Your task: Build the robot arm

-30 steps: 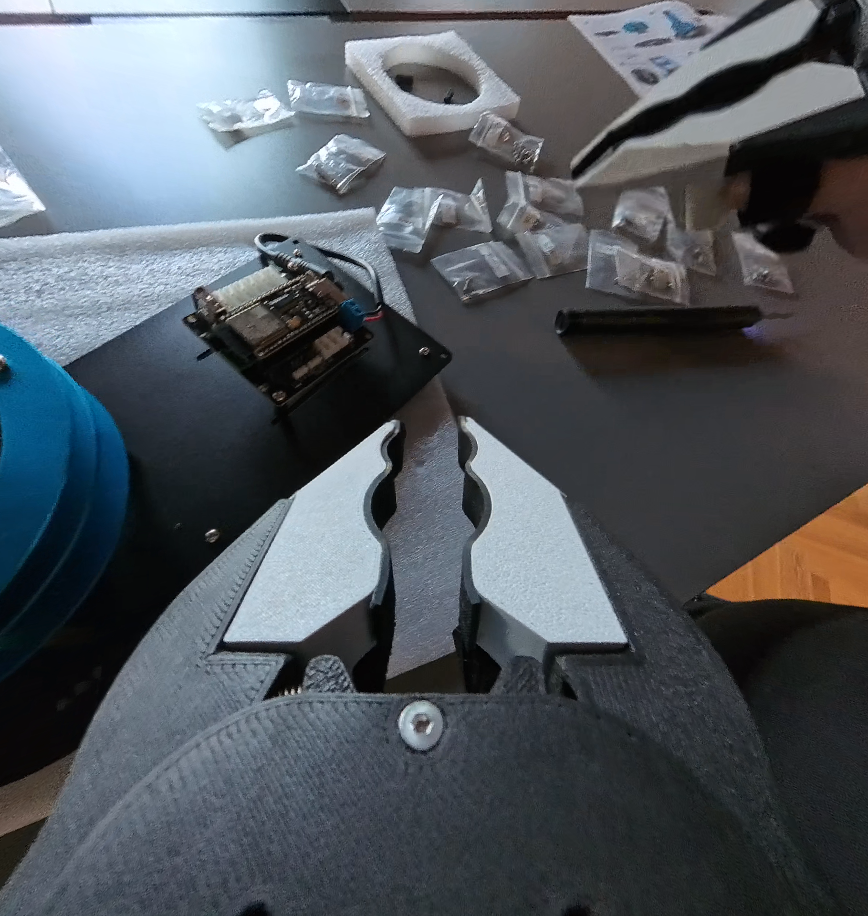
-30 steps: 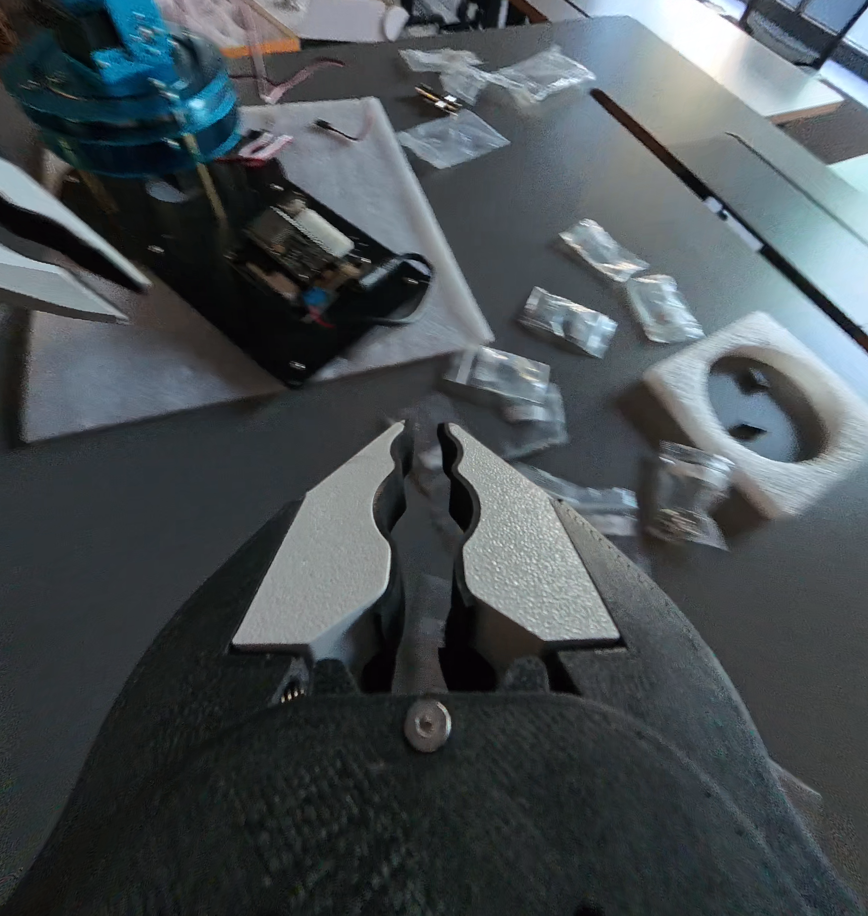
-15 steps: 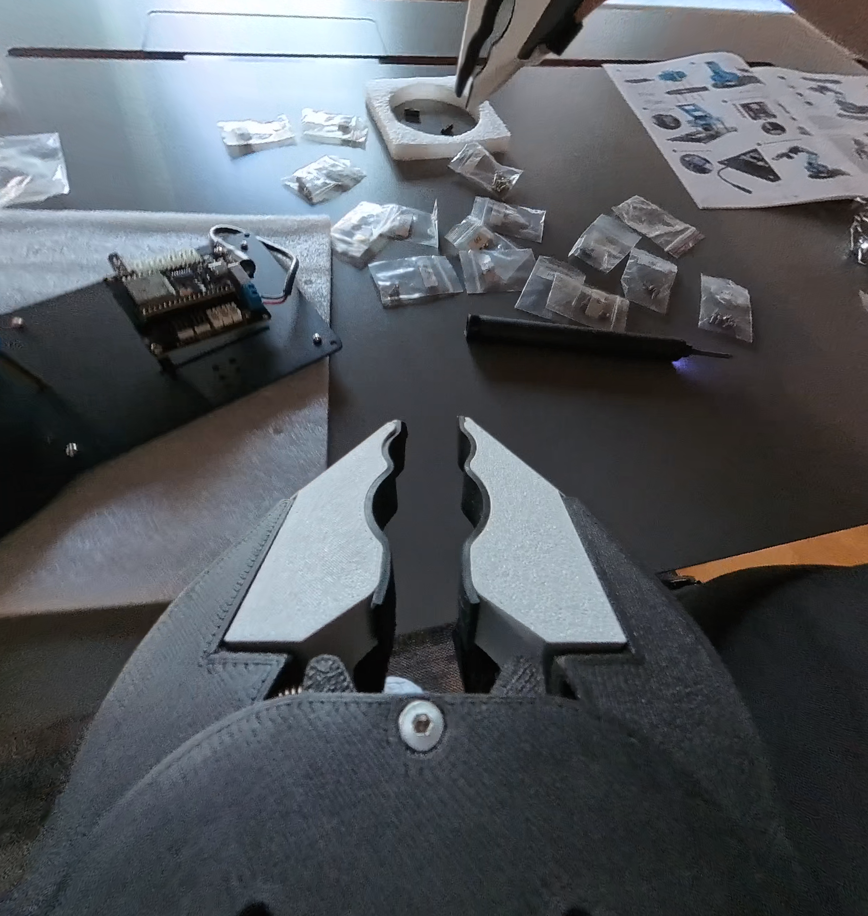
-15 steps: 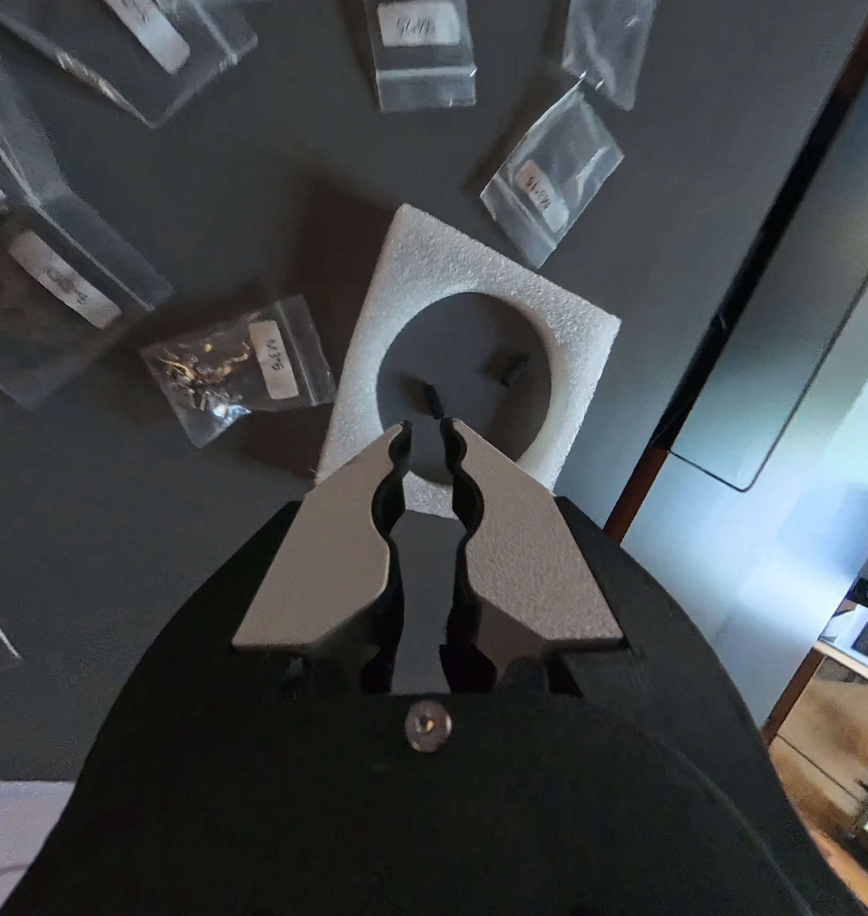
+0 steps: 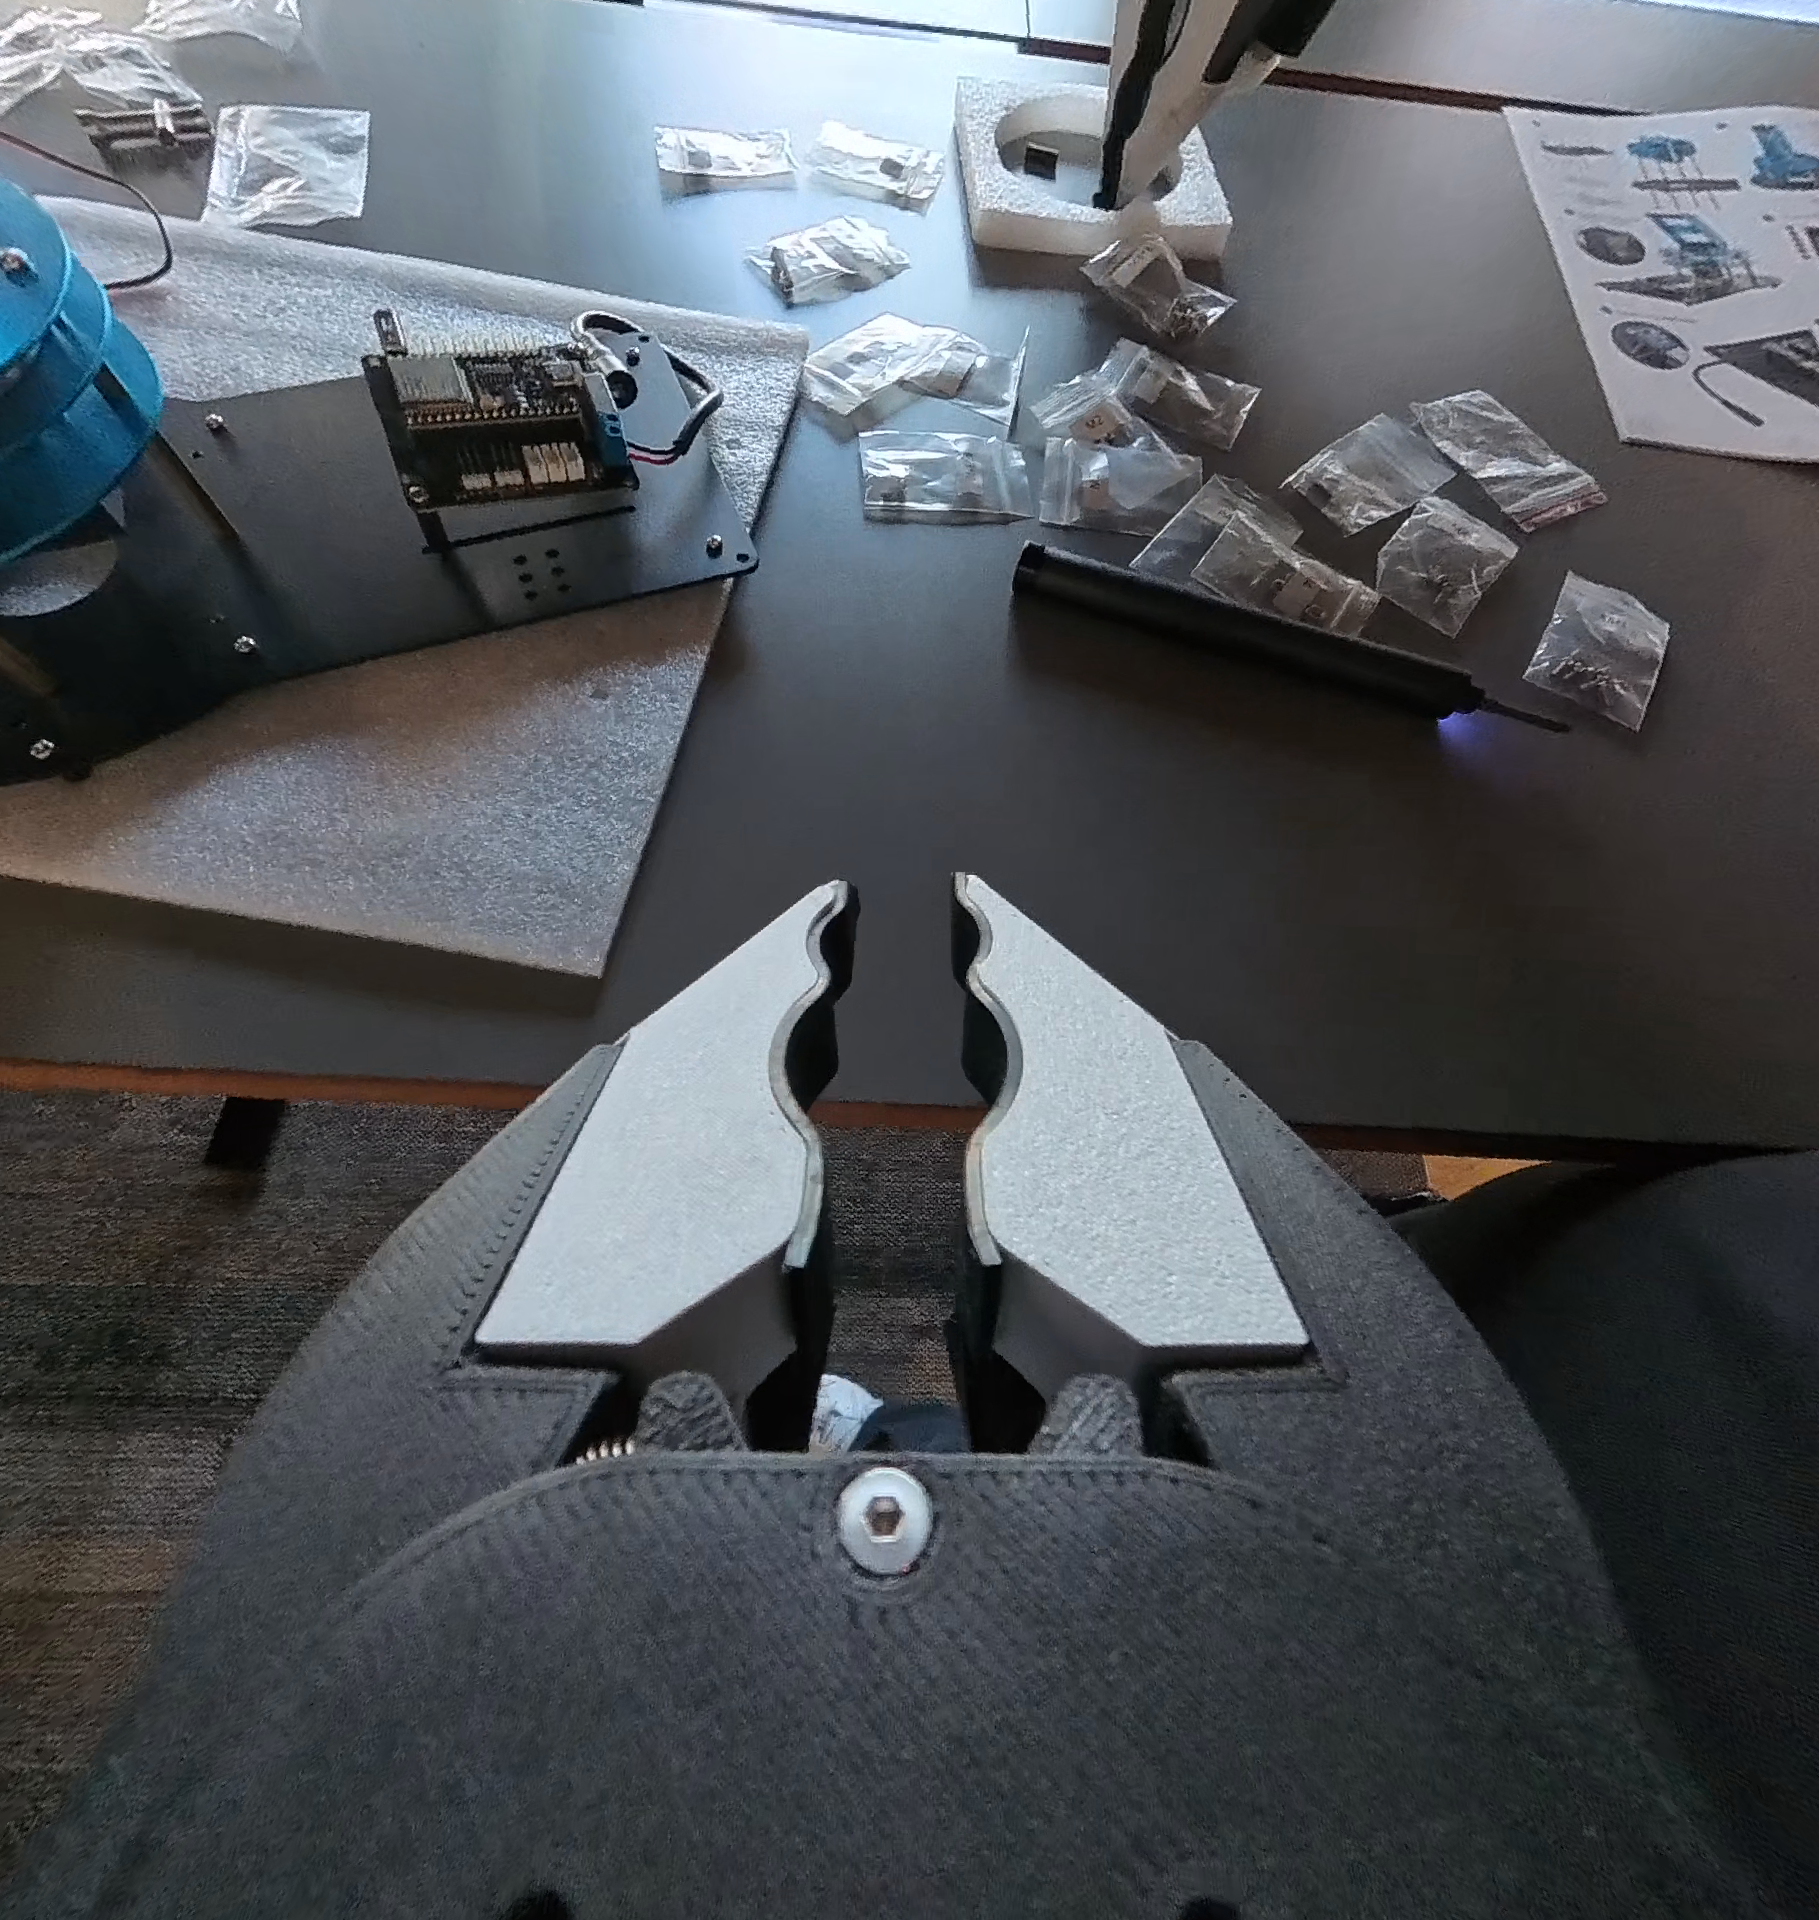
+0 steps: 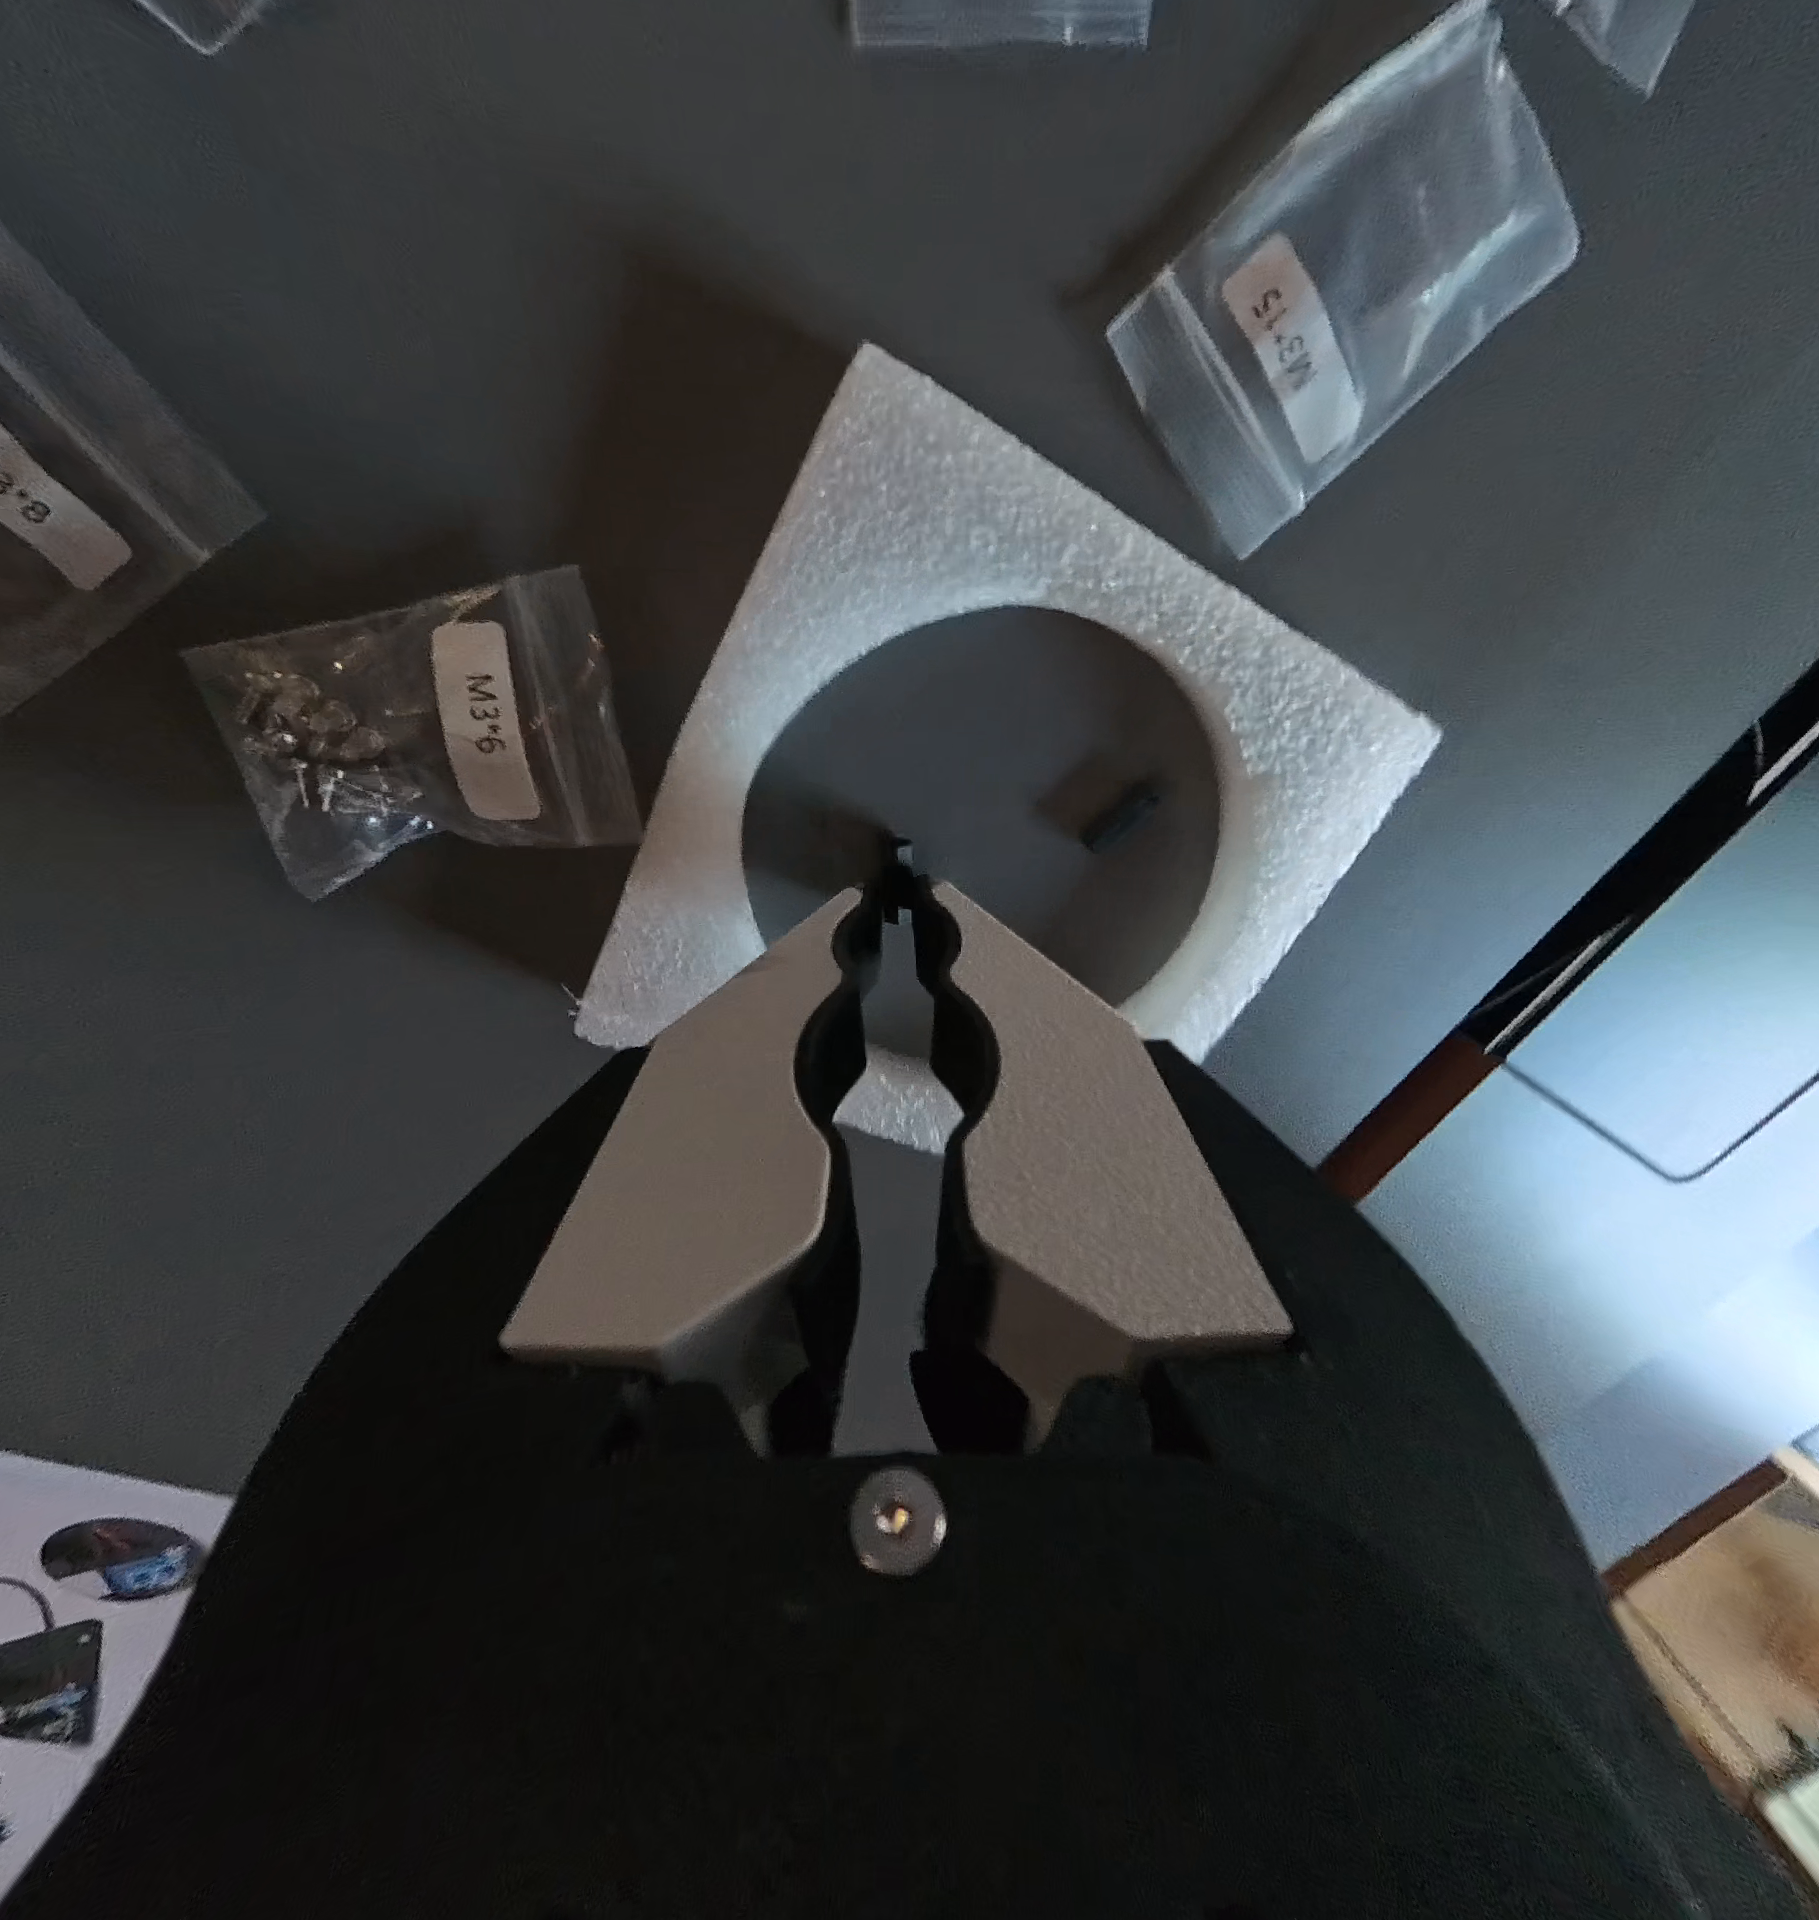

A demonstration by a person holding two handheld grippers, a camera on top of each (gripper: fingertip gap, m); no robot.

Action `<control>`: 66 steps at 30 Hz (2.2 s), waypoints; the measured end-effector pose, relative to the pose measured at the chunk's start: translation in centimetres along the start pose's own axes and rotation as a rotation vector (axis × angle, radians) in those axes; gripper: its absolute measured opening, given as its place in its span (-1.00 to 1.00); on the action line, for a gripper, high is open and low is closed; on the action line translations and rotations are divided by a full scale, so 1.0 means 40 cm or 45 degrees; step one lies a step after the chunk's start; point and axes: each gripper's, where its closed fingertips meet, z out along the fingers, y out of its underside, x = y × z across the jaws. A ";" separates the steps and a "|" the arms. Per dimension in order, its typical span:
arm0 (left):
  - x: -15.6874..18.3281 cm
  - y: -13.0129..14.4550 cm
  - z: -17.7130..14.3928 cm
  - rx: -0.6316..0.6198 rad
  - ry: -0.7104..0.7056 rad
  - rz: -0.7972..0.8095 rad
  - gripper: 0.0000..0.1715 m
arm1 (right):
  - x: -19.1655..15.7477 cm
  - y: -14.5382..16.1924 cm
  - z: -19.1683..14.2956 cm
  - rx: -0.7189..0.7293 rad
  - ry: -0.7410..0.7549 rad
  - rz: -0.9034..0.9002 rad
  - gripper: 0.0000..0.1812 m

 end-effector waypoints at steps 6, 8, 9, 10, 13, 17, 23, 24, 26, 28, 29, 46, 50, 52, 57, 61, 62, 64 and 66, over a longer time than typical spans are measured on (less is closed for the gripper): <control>0.013 -0.032 0.002 0.110 0.079 0.005 -0.79 | -0.060 -0.204 -0.241 0.776 0.292 0.352 -0.95; 0.012 -0.052 0.011 0.182 0.140 0.002 -0.74 | -0.182 -0.348 -0.387 1.326 0.147 0.533 -0.96; 0.009 -0.057 0.020 0.188 0.167 0.016 -0.73 | -0.240 -0.398 -0.421 1.488 0.011 0.655 -0.96; 0.003 -0.059 0.034 0.172 0.186 0.044 -0.73 | -0.298 -0.442 -0.428 1.564 -0.137 0.739 -0.96; -0.016 -0.073 0.073 0.132 0.265 0.100 -0.72 | -0.415 -0.545 -0.372 1.567 -0.345 0.823 -0.95; -0.039 -0.124 0.092 0.139 0.369 0.207 -0.68 | -0.445 -0.611 -0.315 1.497 -0.233 0.830 -0.95; -0.134 -0.132 0.148 0.080 0.426 0.375 -0.71 | -0.410 -0.672 -0.255 1.538 -0.123 1.136 -0.95; -0.141 -0.136 0.156 0.083 0.478 0.371 -0.74 | -0.409 -0.690 -0.249 1.558 -0.104 1.131 -0.95; -0.154 -0.152 0.158 0.078 0.612 0.297 -0.81 | -0.403 -0.722 -0.246 1.599 0.004 1.082 -0.95; -0.160 -0.177 0.142 0.092 0.771 0.185 -0.85 | -0.394 -0.743 -0.231 1.556 0.170 1.042 -0.95; -0.167 -0.186 0.135 0.104 0.823 0.154 -0.86 | -0.391 -0.755 -0.226 1.542 0.244 1.008 -0.95; -0.158 -0.148 0.219 0.014 0.971 0.204 -0.95 | -0.394 -0.789 -0.133 1.236 0.677 0.910 -0.95; -0.155 -0.141 0.240 -0.014 0.895 0.289 -0.96 | -0.390 -0.777 -0.123 1.232 0.624 0.945 -0.93; -0.155 -0.136 0.250 -0.037 0.853 0.322 -0.96 | -0.386 -0.770 -0.119 1.206 0.625 0.933 -0.84; -0.165 -0.147 0.258 -0.027 0.760 0.389 -0.96 | -0.386 -0.751 -0.108 1.078 0.659 0.847 -0.84; -0.173 -0.158 0.254 -0.025 0.723 0.418 -0.96 | -0.388 -0.765 -0.119 1.088 0.638 0.812 -0.84; -0.176 -0.159 0.254 -0.028 0.713 0.423 -0.96 | -0.387 -0.767 -0.117 1.076 0.627 0.812 -0.87; -0.182 -0.161 0.255 -0.032 0.687 0.436 -0.96 | -0.384 -0.774 -0.112 1.059 0.593 0.818 -0.88; -0.184 -0.159 0.257 -0.049 0.684 0.433 -0.96 | -0.375 -0.777 -0.113 1.062 0.600 0.829 -0.88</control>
